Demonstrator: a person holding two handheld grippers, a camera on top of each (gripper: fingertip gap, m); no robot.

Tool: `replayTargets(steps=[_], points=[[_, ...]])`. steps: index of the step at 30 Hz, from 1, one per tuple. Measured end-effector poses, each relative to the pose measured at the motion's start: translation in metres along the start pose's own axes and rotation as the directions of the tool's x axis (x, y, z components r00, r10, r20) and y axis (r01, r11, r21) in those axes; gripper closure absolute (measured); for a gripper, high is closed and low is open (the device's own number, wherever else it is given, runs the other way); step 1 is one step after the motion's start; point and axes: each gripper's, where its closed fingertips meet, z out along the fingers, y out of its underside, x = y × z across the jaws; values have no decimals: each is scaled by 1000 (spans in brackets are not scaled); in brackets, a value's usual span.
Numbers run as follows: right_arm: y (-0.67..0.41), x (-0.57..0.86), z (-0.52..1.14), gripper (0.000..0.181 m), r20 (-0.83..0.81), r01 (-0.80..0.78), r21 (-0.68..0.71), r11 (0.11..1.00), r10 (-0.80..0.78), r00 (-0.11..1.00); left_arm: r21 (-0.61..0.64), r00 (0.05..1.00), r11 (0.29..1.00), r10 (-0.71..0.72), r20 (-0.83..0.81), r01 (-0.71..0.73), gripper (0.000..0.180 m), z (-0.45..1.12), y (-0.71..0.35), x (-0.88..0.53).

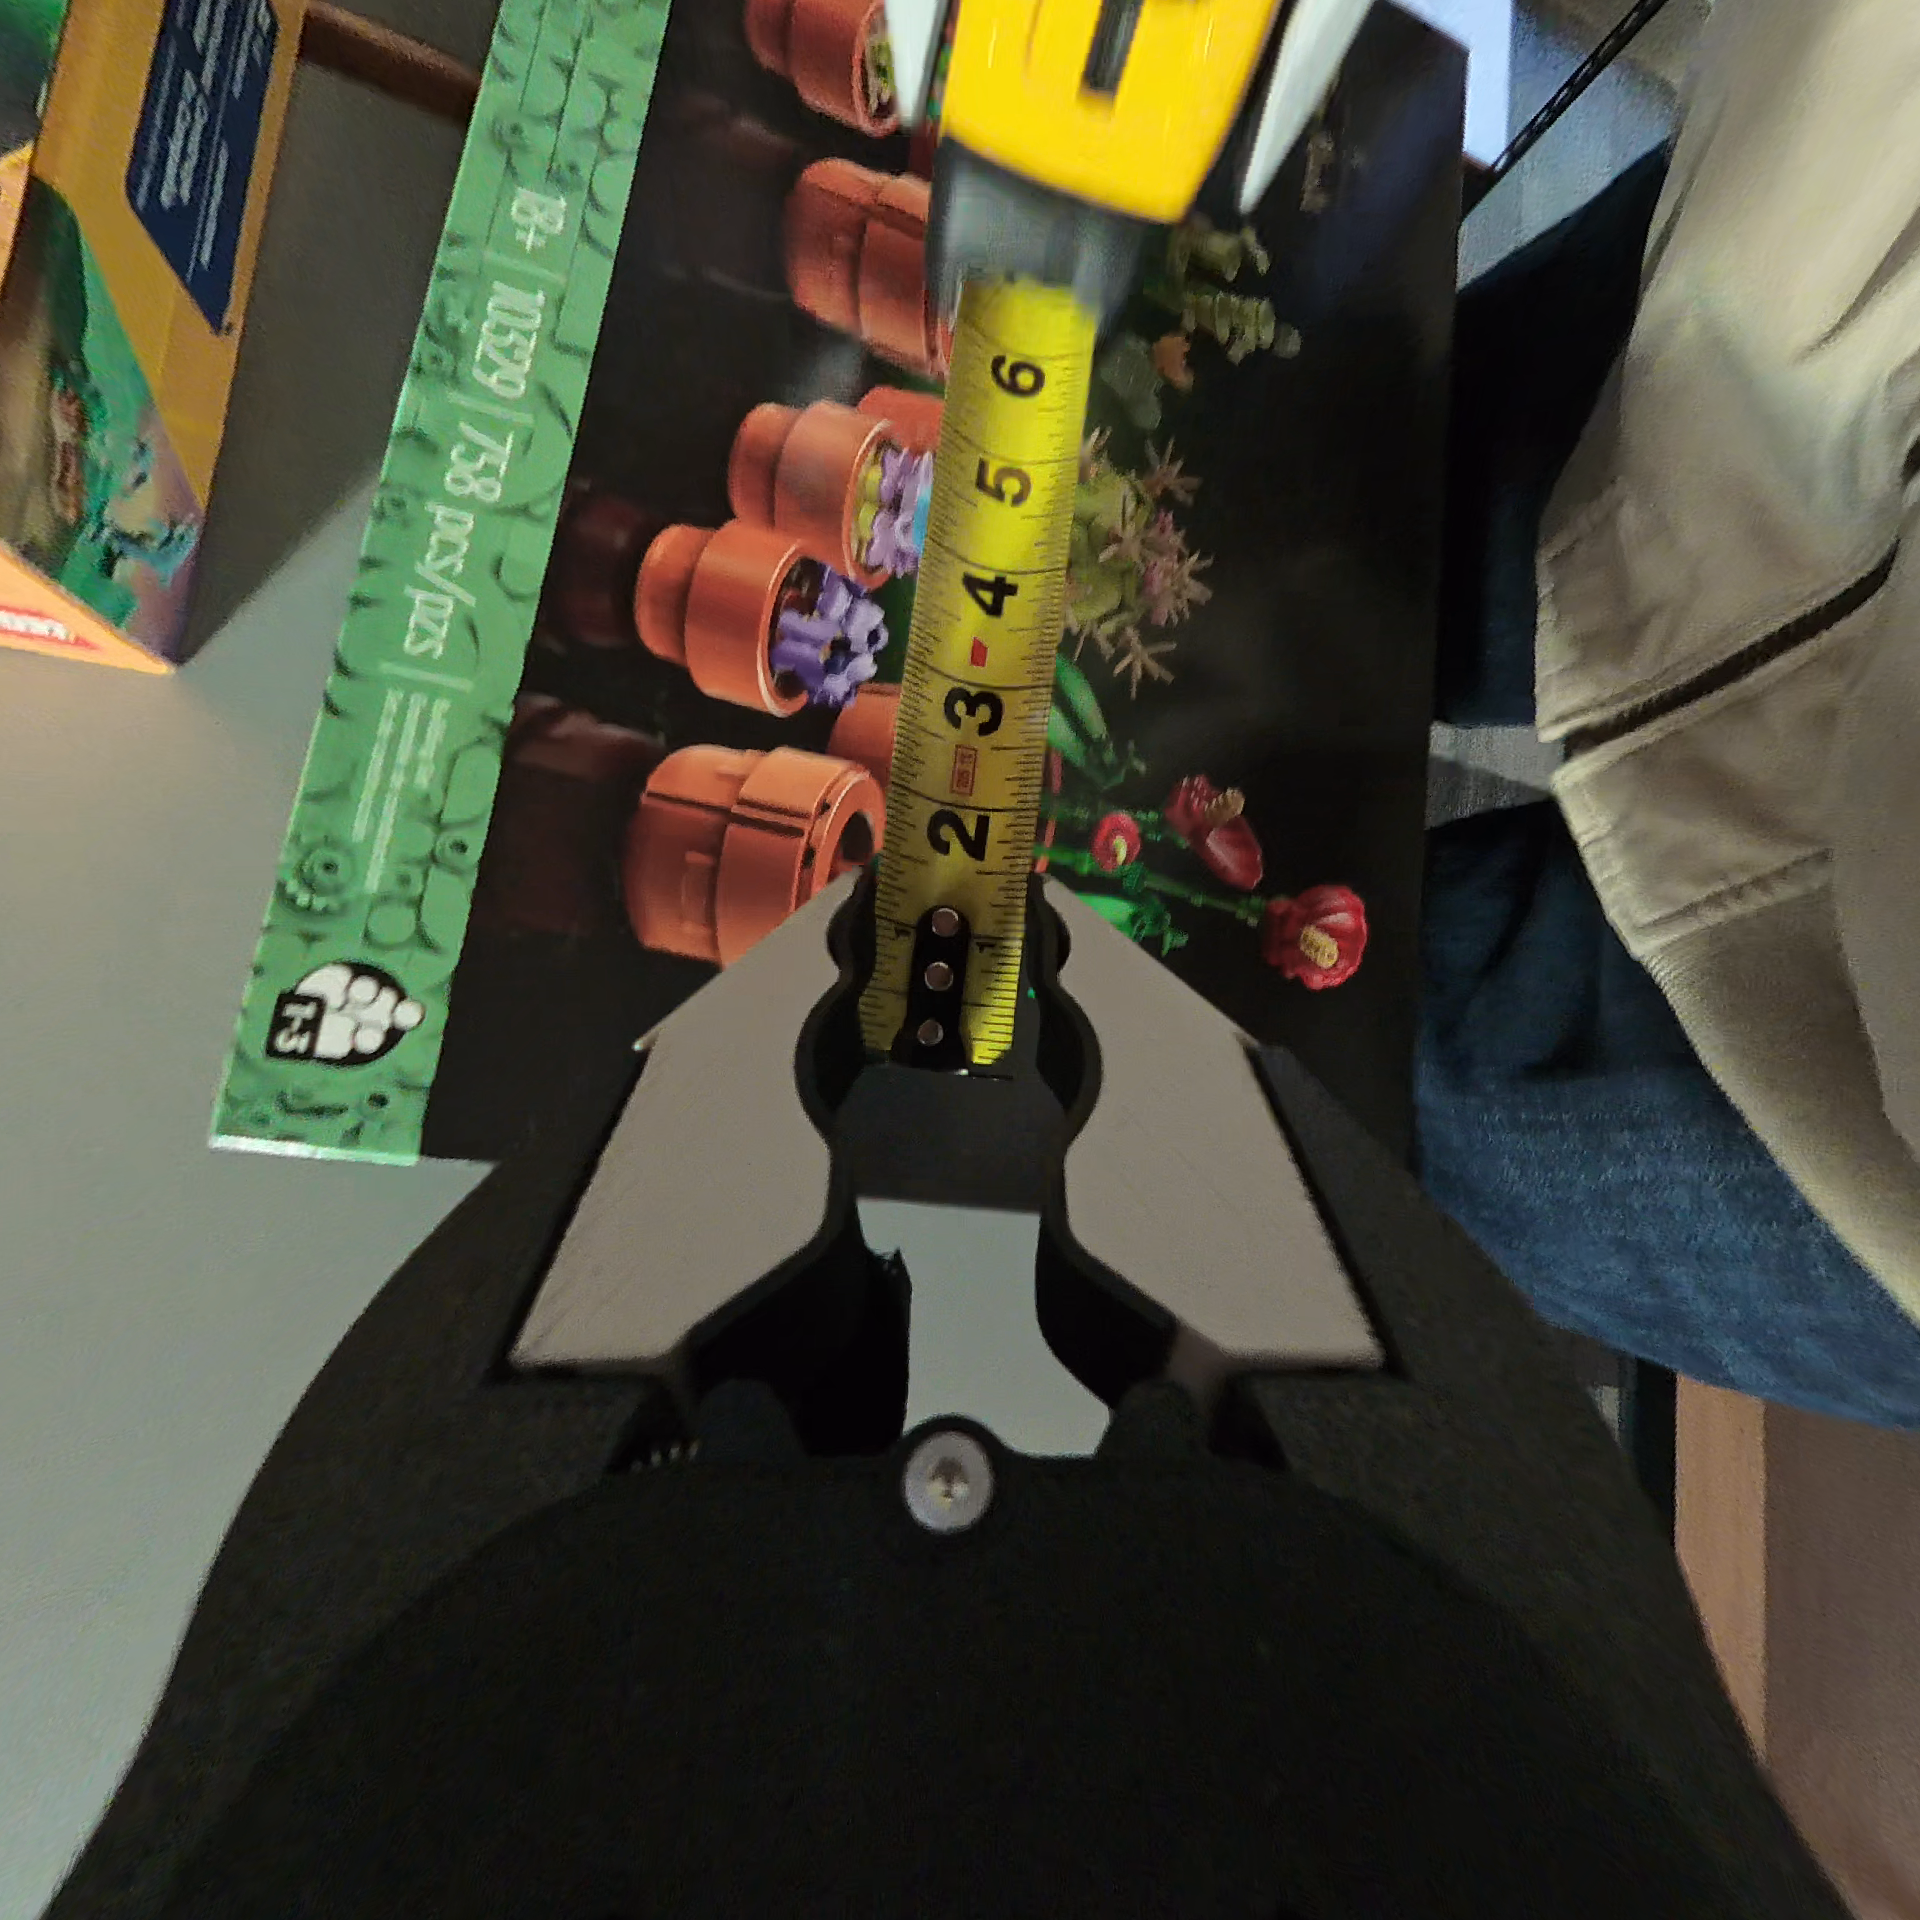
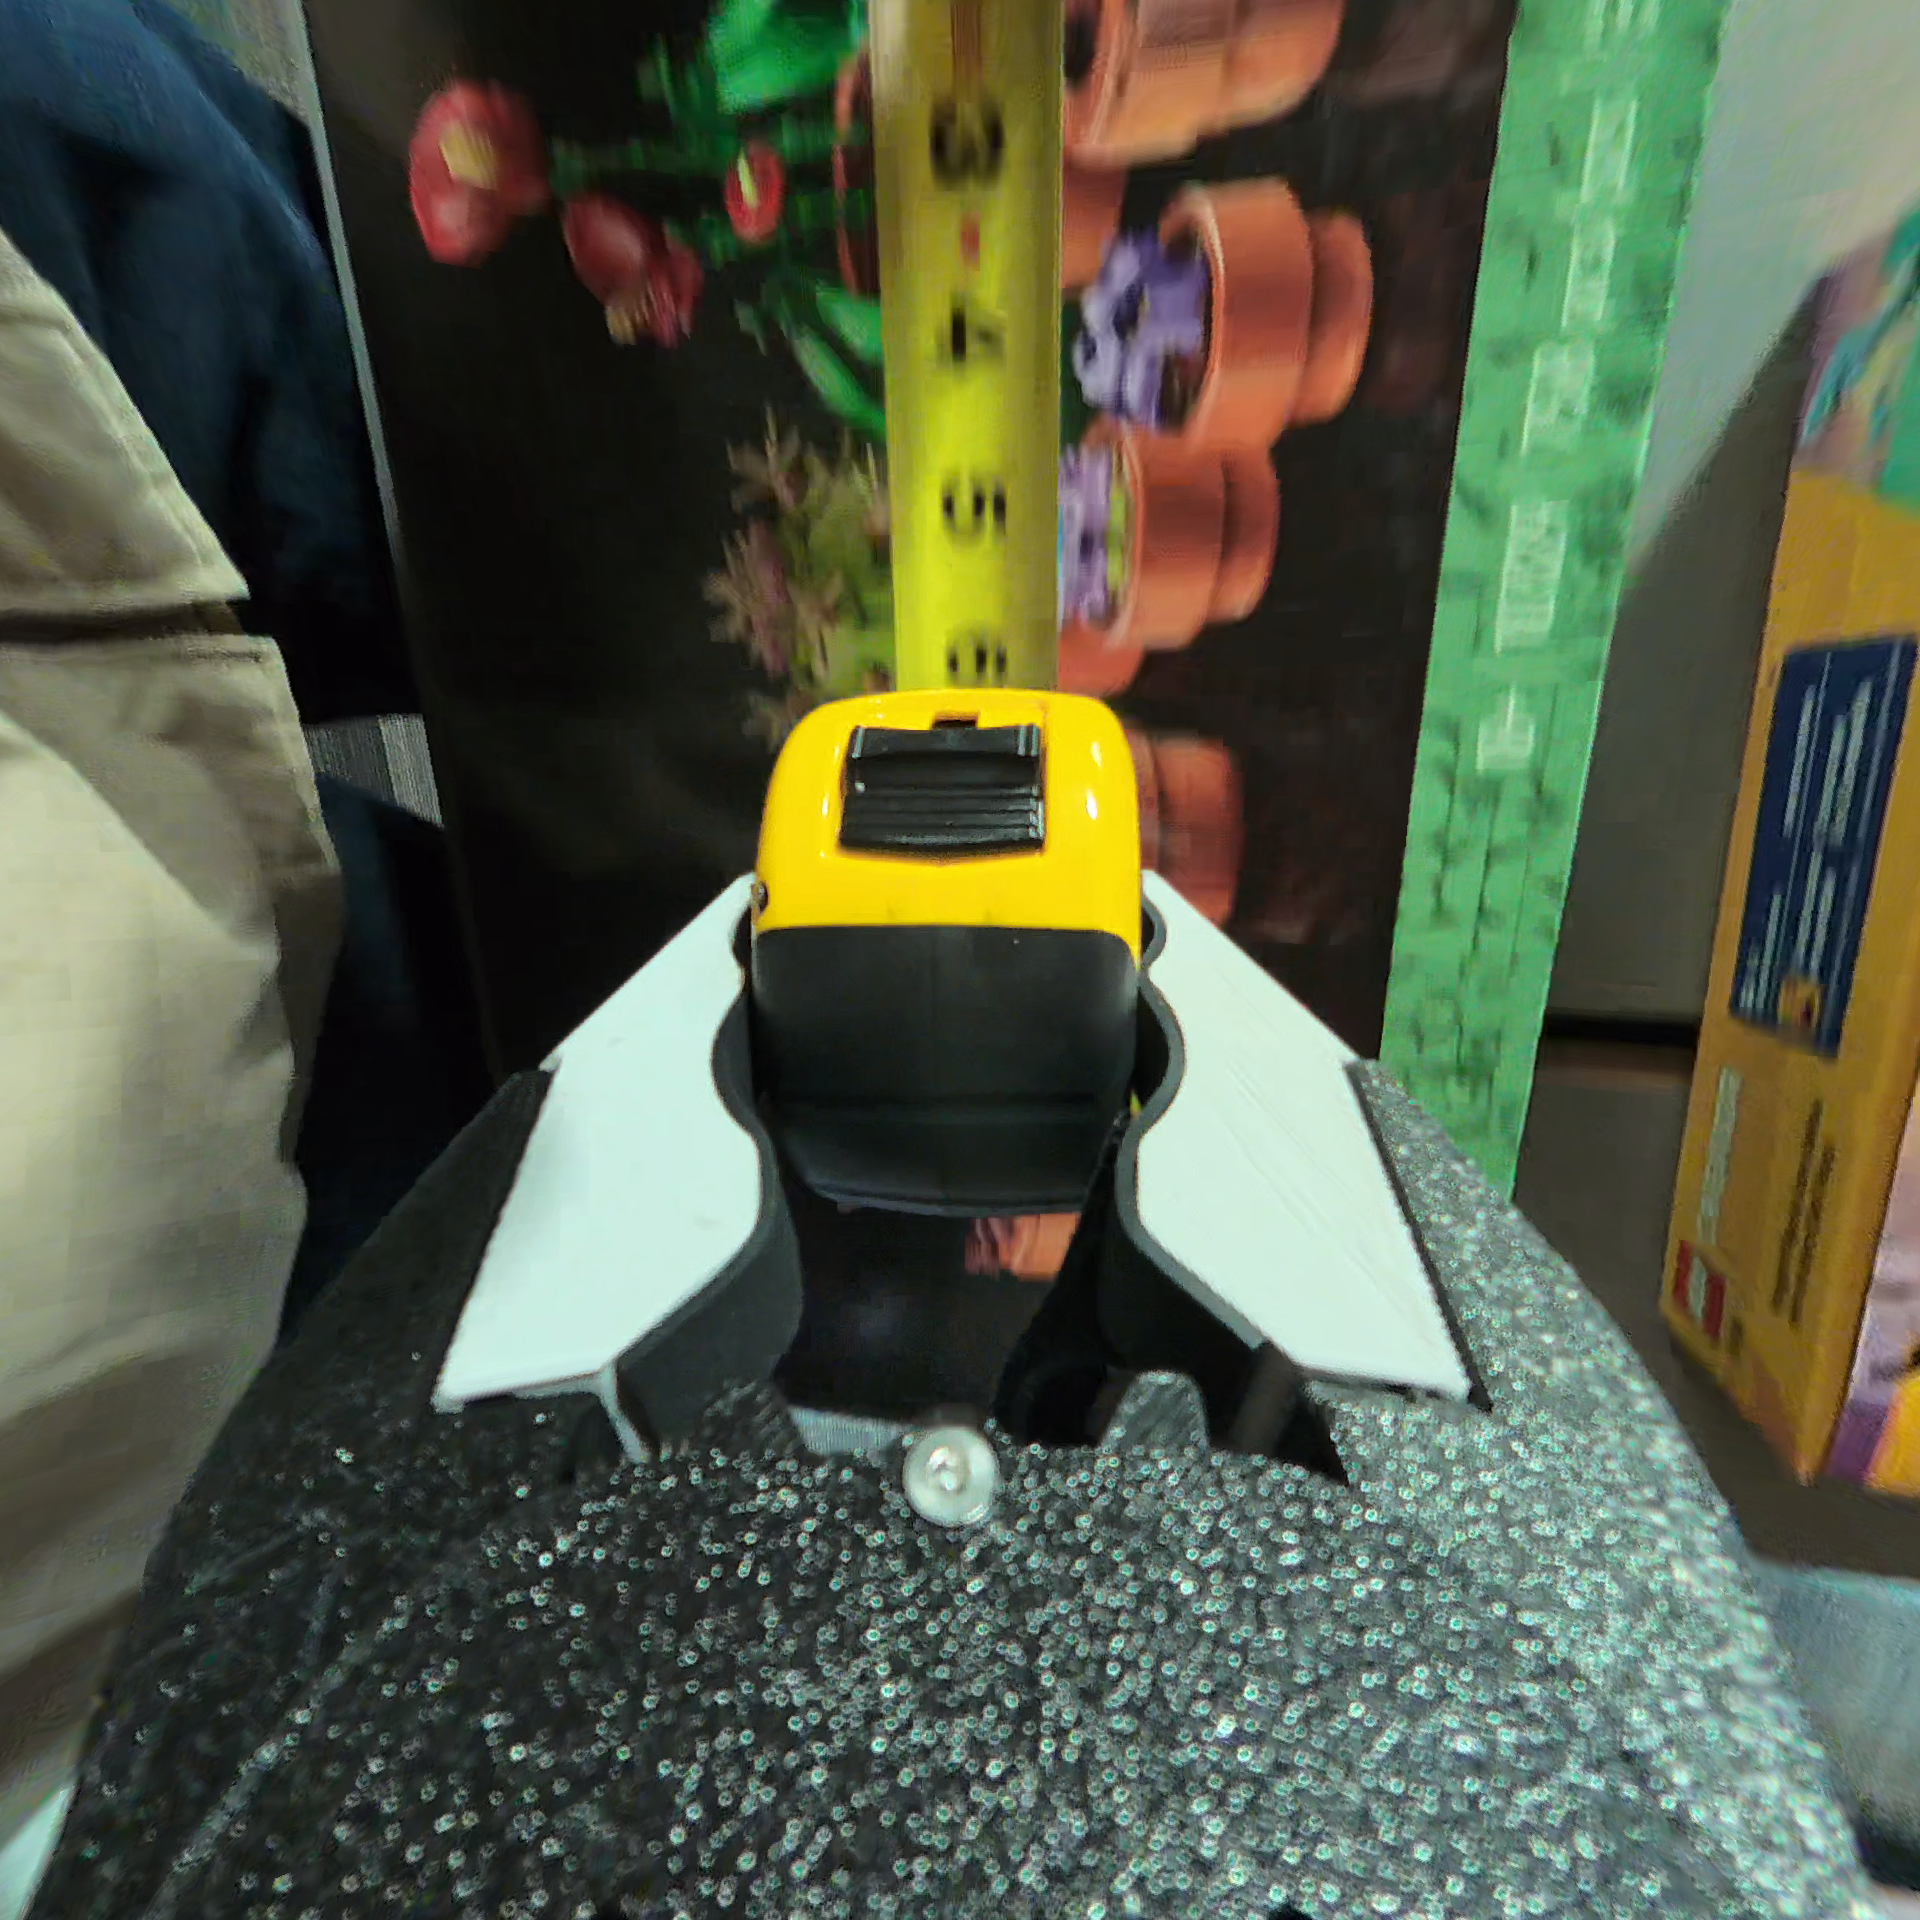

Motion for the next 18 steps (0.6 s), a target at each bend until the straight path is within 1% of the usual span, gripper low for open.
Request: replayTargets(steps=[3,5,6,7,8,10,12,15,18], points=[[-39,-7,12,114,43,0,59,998,-3,999,60,999,998,-33,-36,35,151,8,-20,9],[-62,-11,17,114,77,-13,103,995,5,997,73,999,997,-25,-37,28,151,15,-31,15],[-72,-13,19,114,92,-18,124,992,7,996,53,1000,999,-9,-28,10,152,20,-31,17],[-74,-14,22,115,88,1,107,994,-11,996,6,1000,1000,16,-11,-16,151,25,-25,18],[-71,-14,28,115,70,37,70,997,-42,997,-14,999,999,31,10,-31,152,29,-22,18],[-66,-16,36,114,72,57,55,997,-61,996,-17,1000,1000,18,25,-18,151,35,-17,20],[-67,-17,35,114,86,50,97,994,-58,995,41,999,999,-36,25,35,151,33,-21,23],[-63,-15,31,115,103,3,118,993,-15,995,81,991,988,-133,31,130,149,23,-18,23],[-61,-12,29,114,121,-60,145,988,42,992,161,971,959,-238,9,234,149,14,-21,28]])
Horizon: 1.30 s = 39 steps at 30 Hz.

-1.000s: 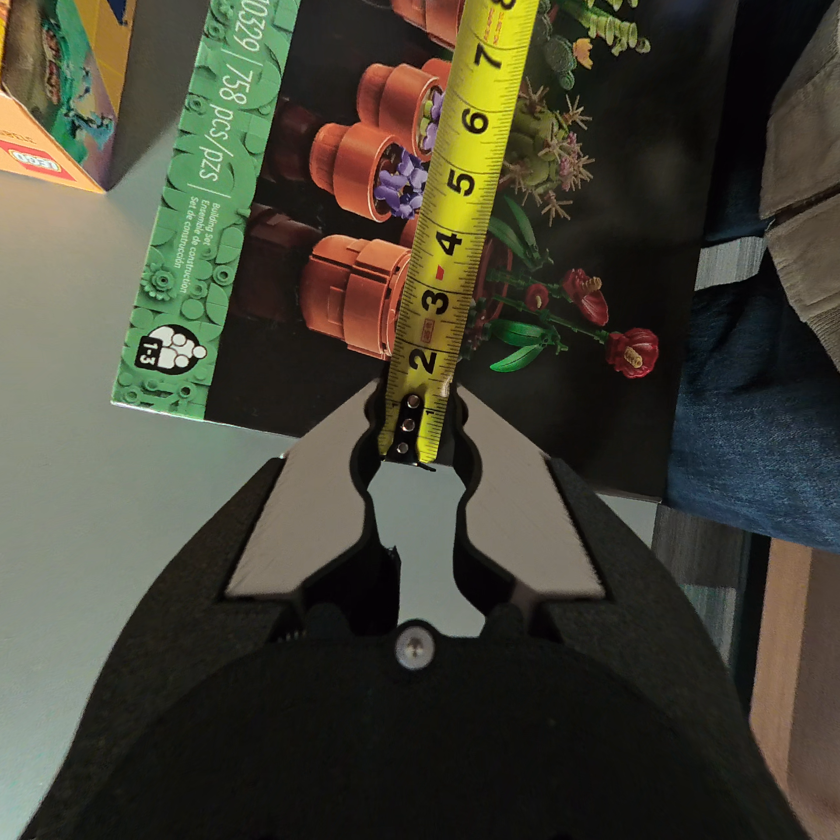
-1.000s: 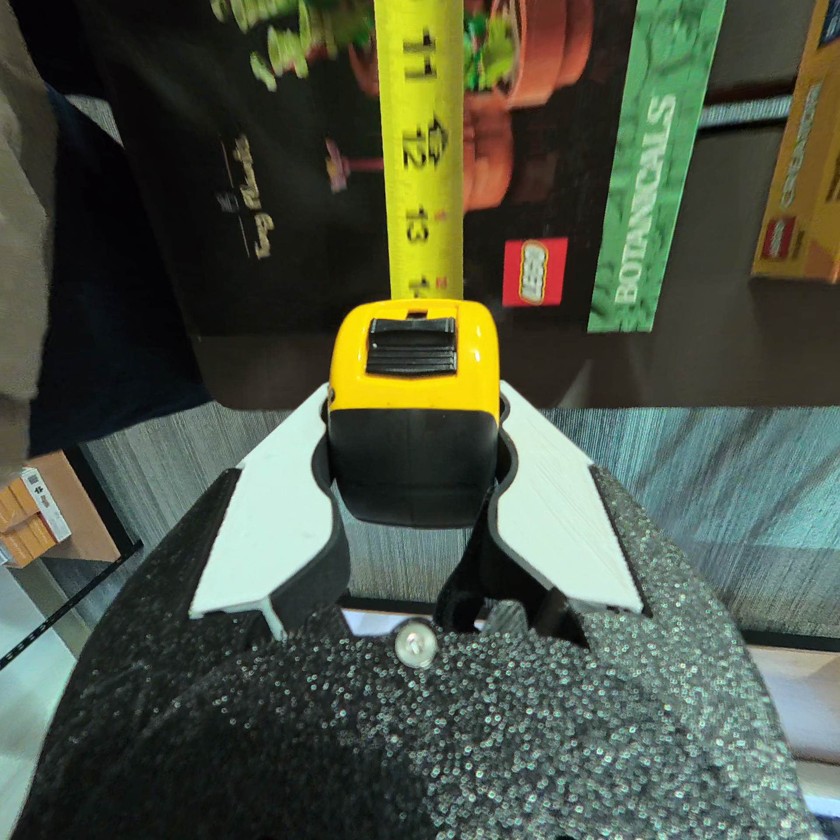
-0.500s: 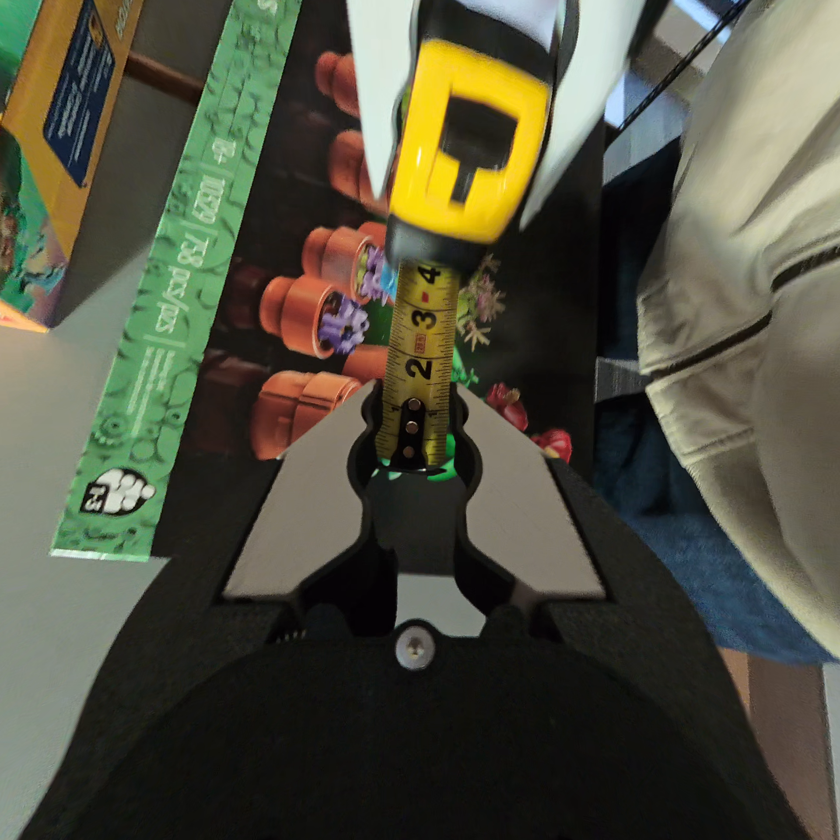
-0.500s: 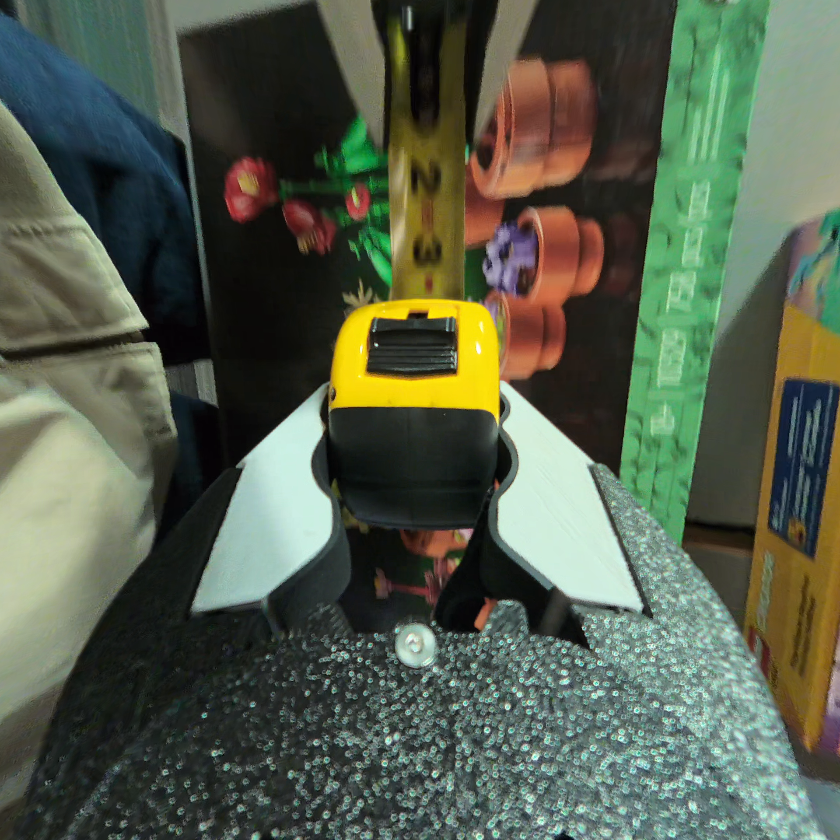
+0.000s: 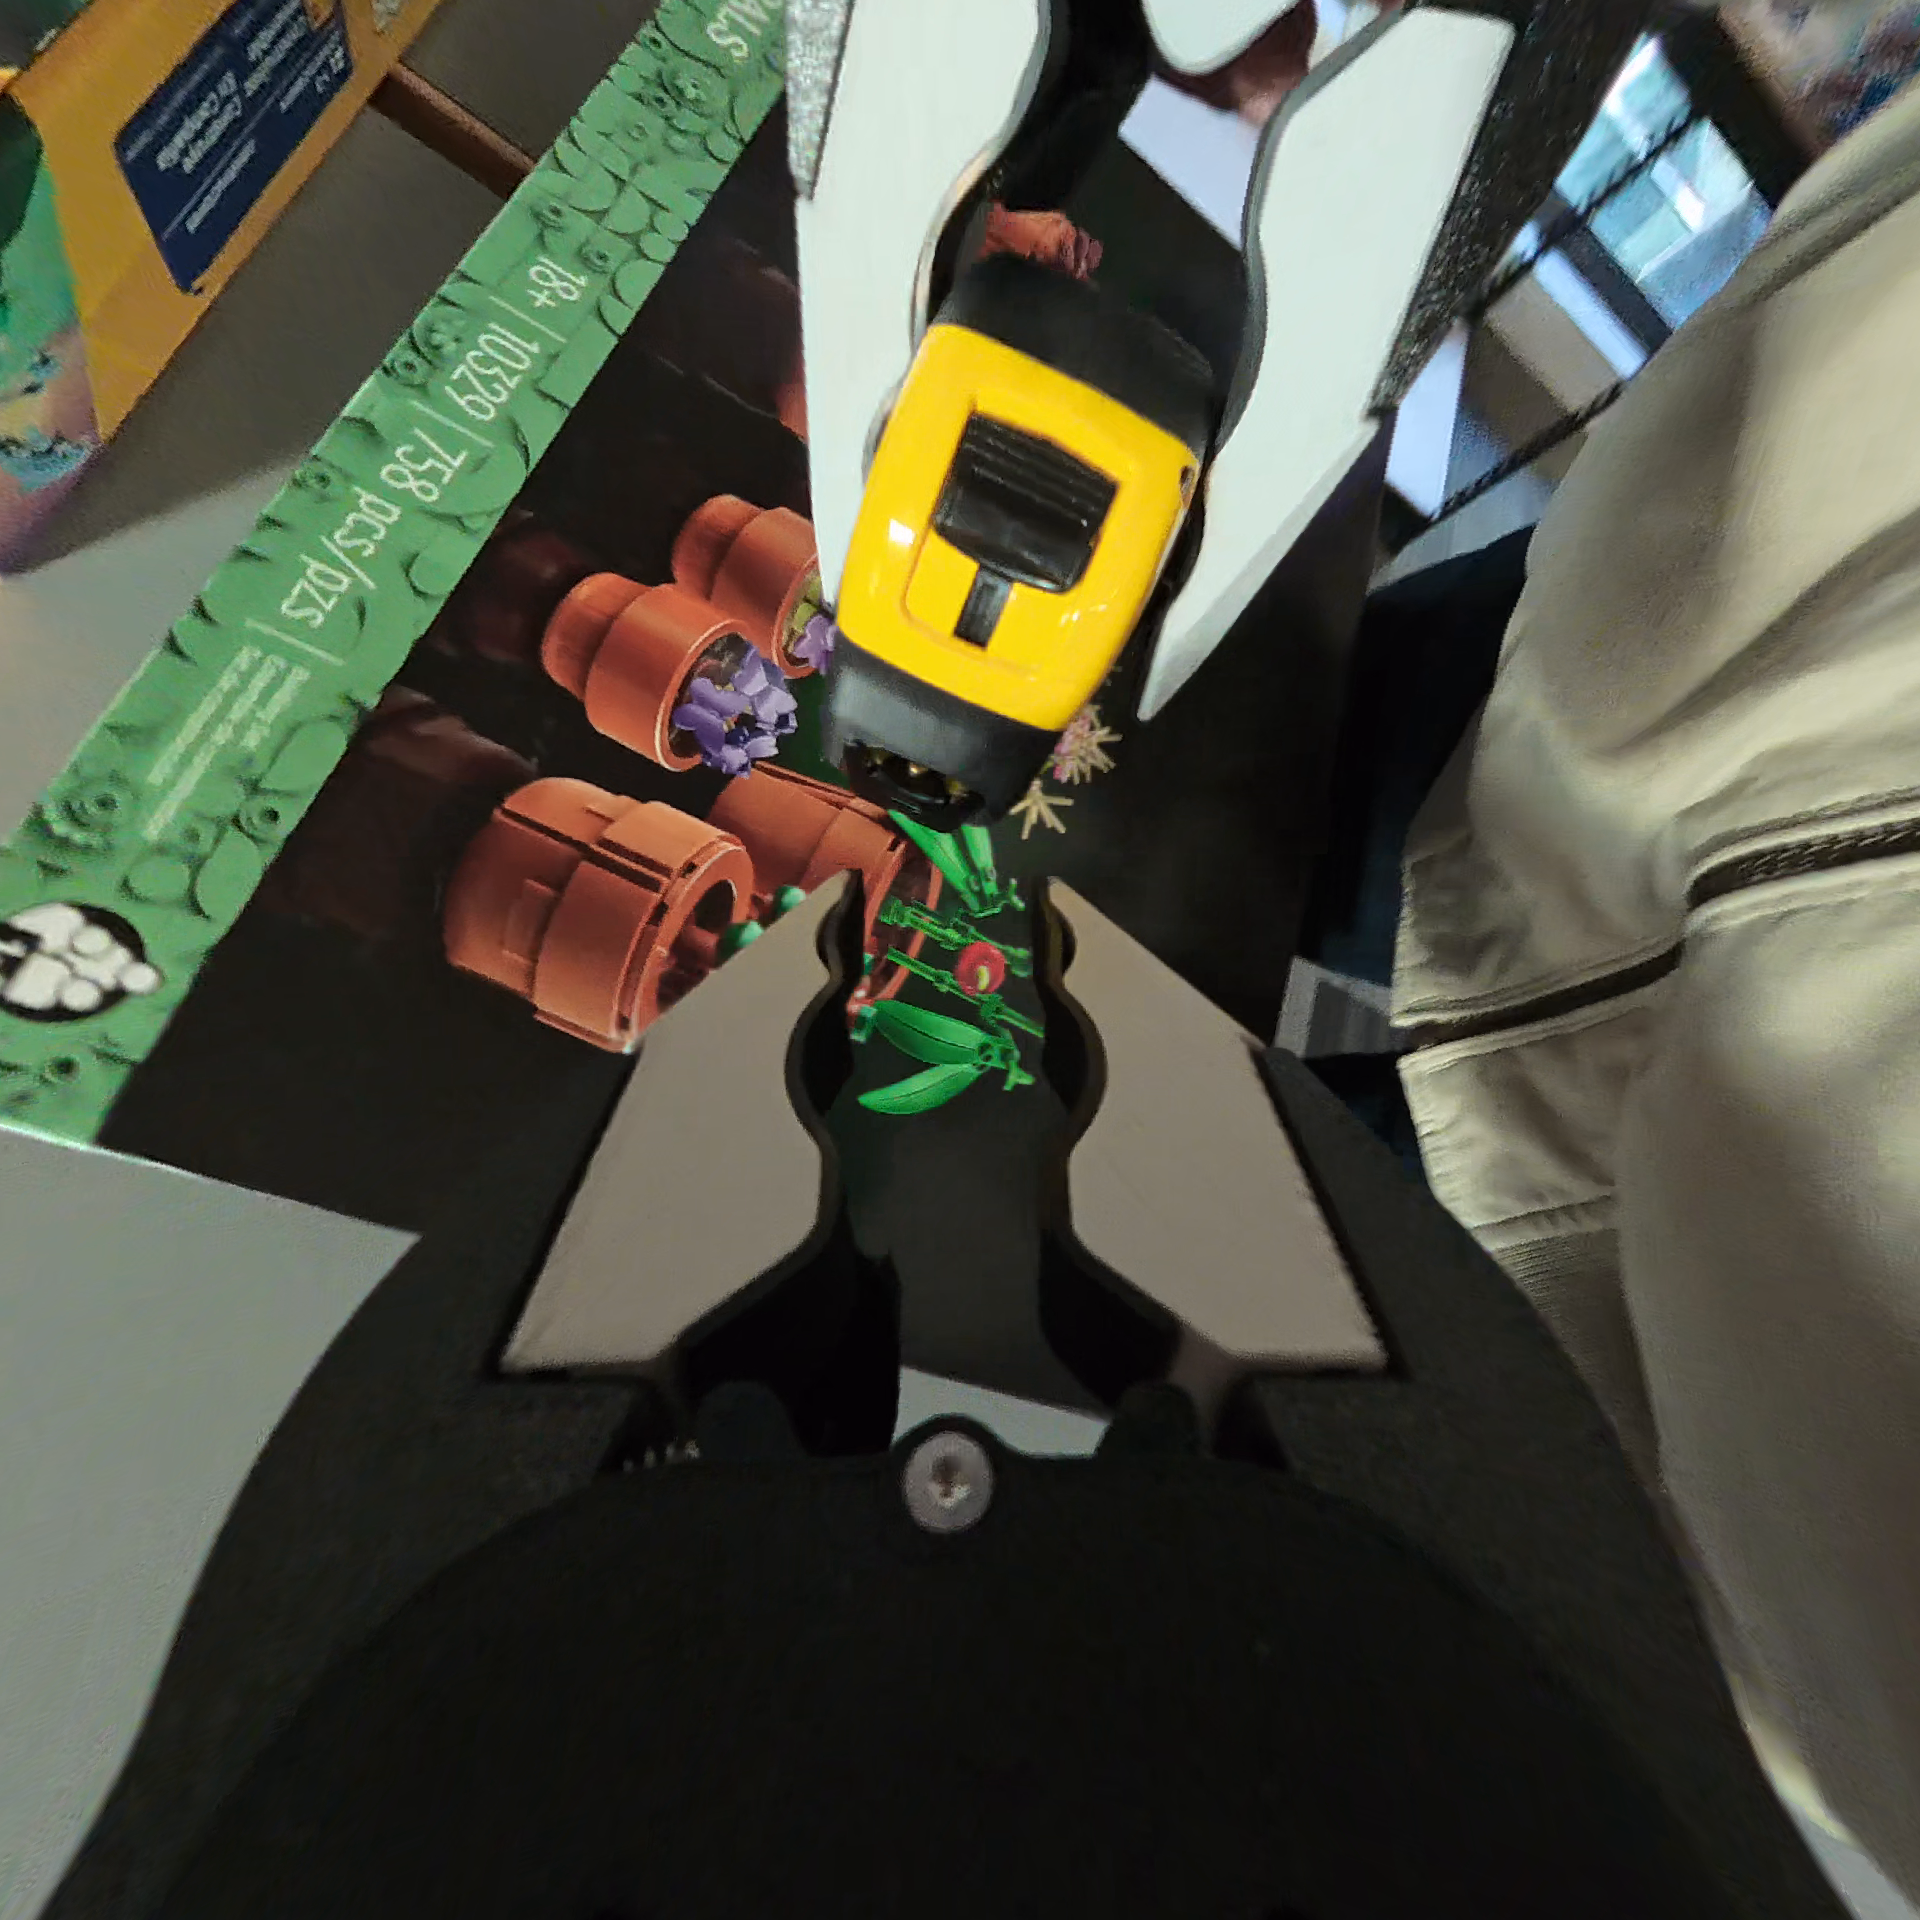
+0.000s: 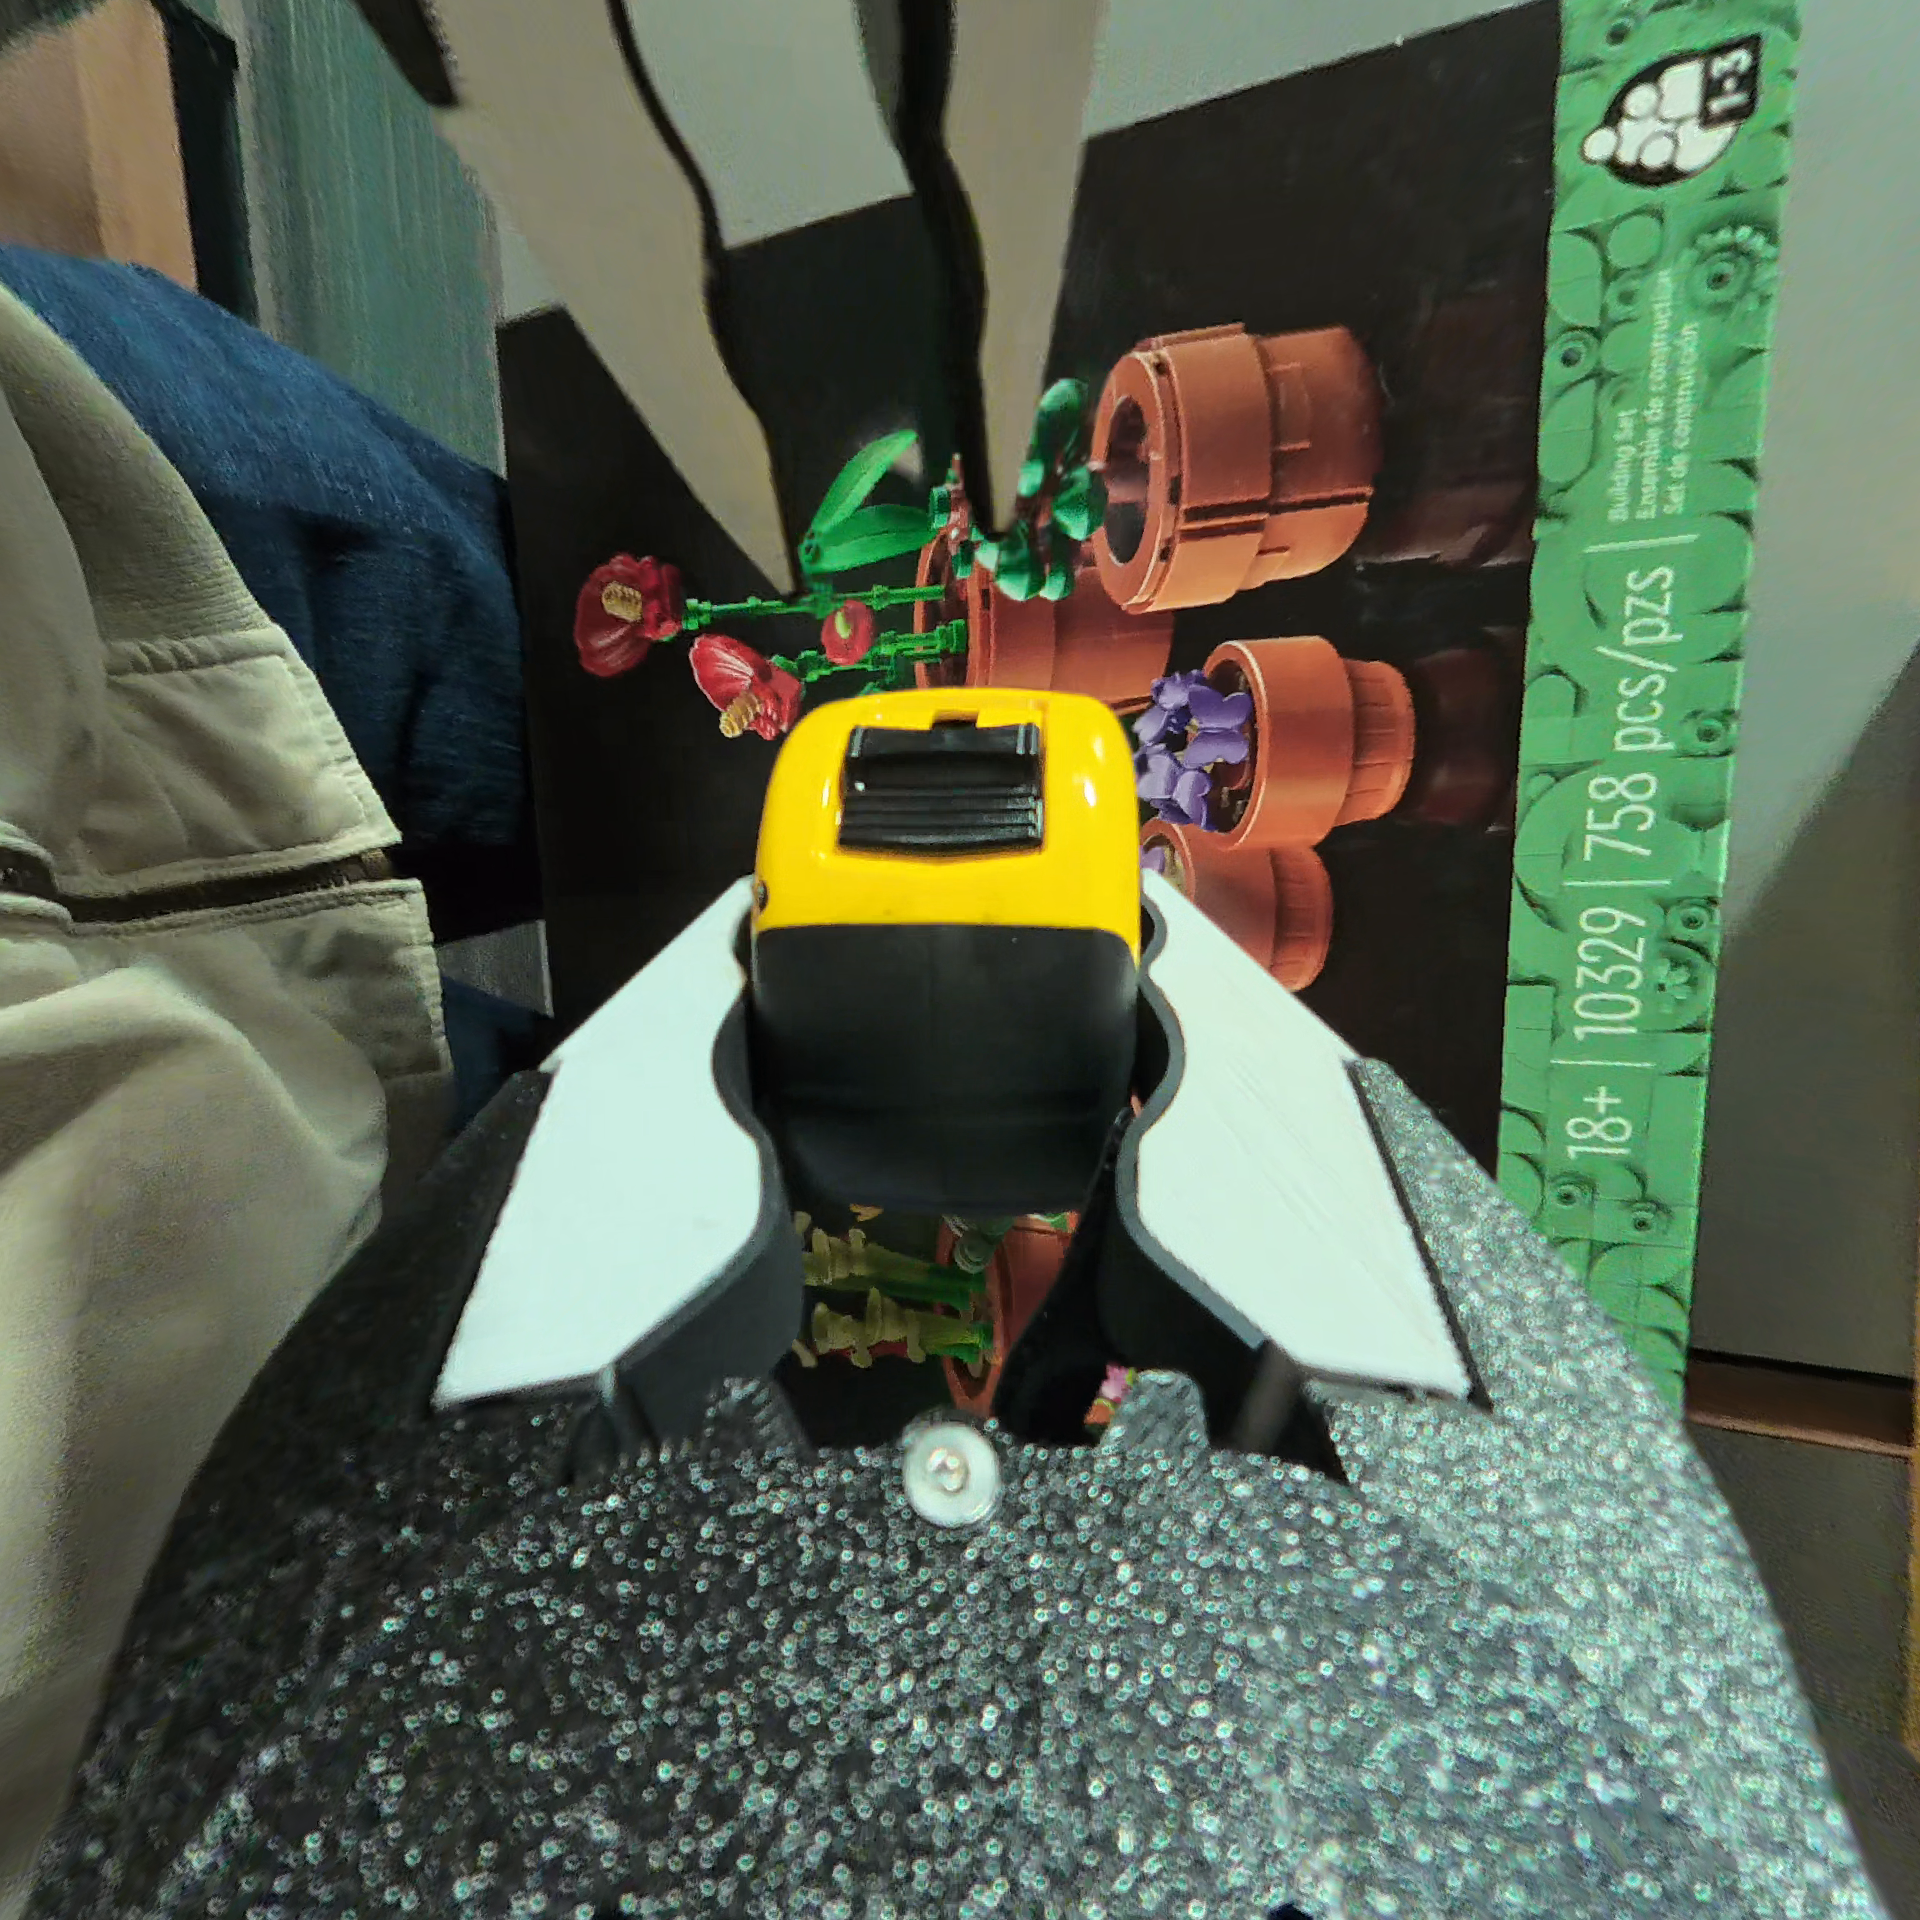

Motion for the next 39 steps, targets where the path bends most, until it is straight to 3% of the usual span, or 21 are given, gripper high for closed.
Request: replayTargets(steps=[6,9,14,17,20,26,30,33,39], points=[[22,-18,-26,115,15,-82,-43,996,83,996,50,994,993,-105,-26,107,147,4,-17,33],[38,-37,-58,115,6,-163,4,987,163,987,109,980,974,-193,-49,197,148,5,-39,53],[61,-63,-132,115,-29,-281,177,943,291,956,182,877,862,-441,-191,473,145,18,-90,92],[73,-71,-185,115,-60,-275,301,913,306,950,258,780,742,-539,-318,619,138,27,-138,114],[90,-76,-235,115,-98,-204,385,900,260,961,283,645,597,-567,-512,750,115,41,-200,141],[144,-82,-312,115,-109,-64,481,874,132,985,306,482,397,-491,-725,865,116,89,-317,198],[189,-93,-347,115,-107,26,443,896,24,994,316,403,255,-479,-780,914,118,121,-367,221],[212,-97,-369,115,-98,87,369,925,-55,994,337,392,201,-469,-791,920,122,138,-389,234],[206,-66,-388,115,-129,132,312,941,-96,987,416,375,-17,-400,-836,909,122,130,-414,207]])
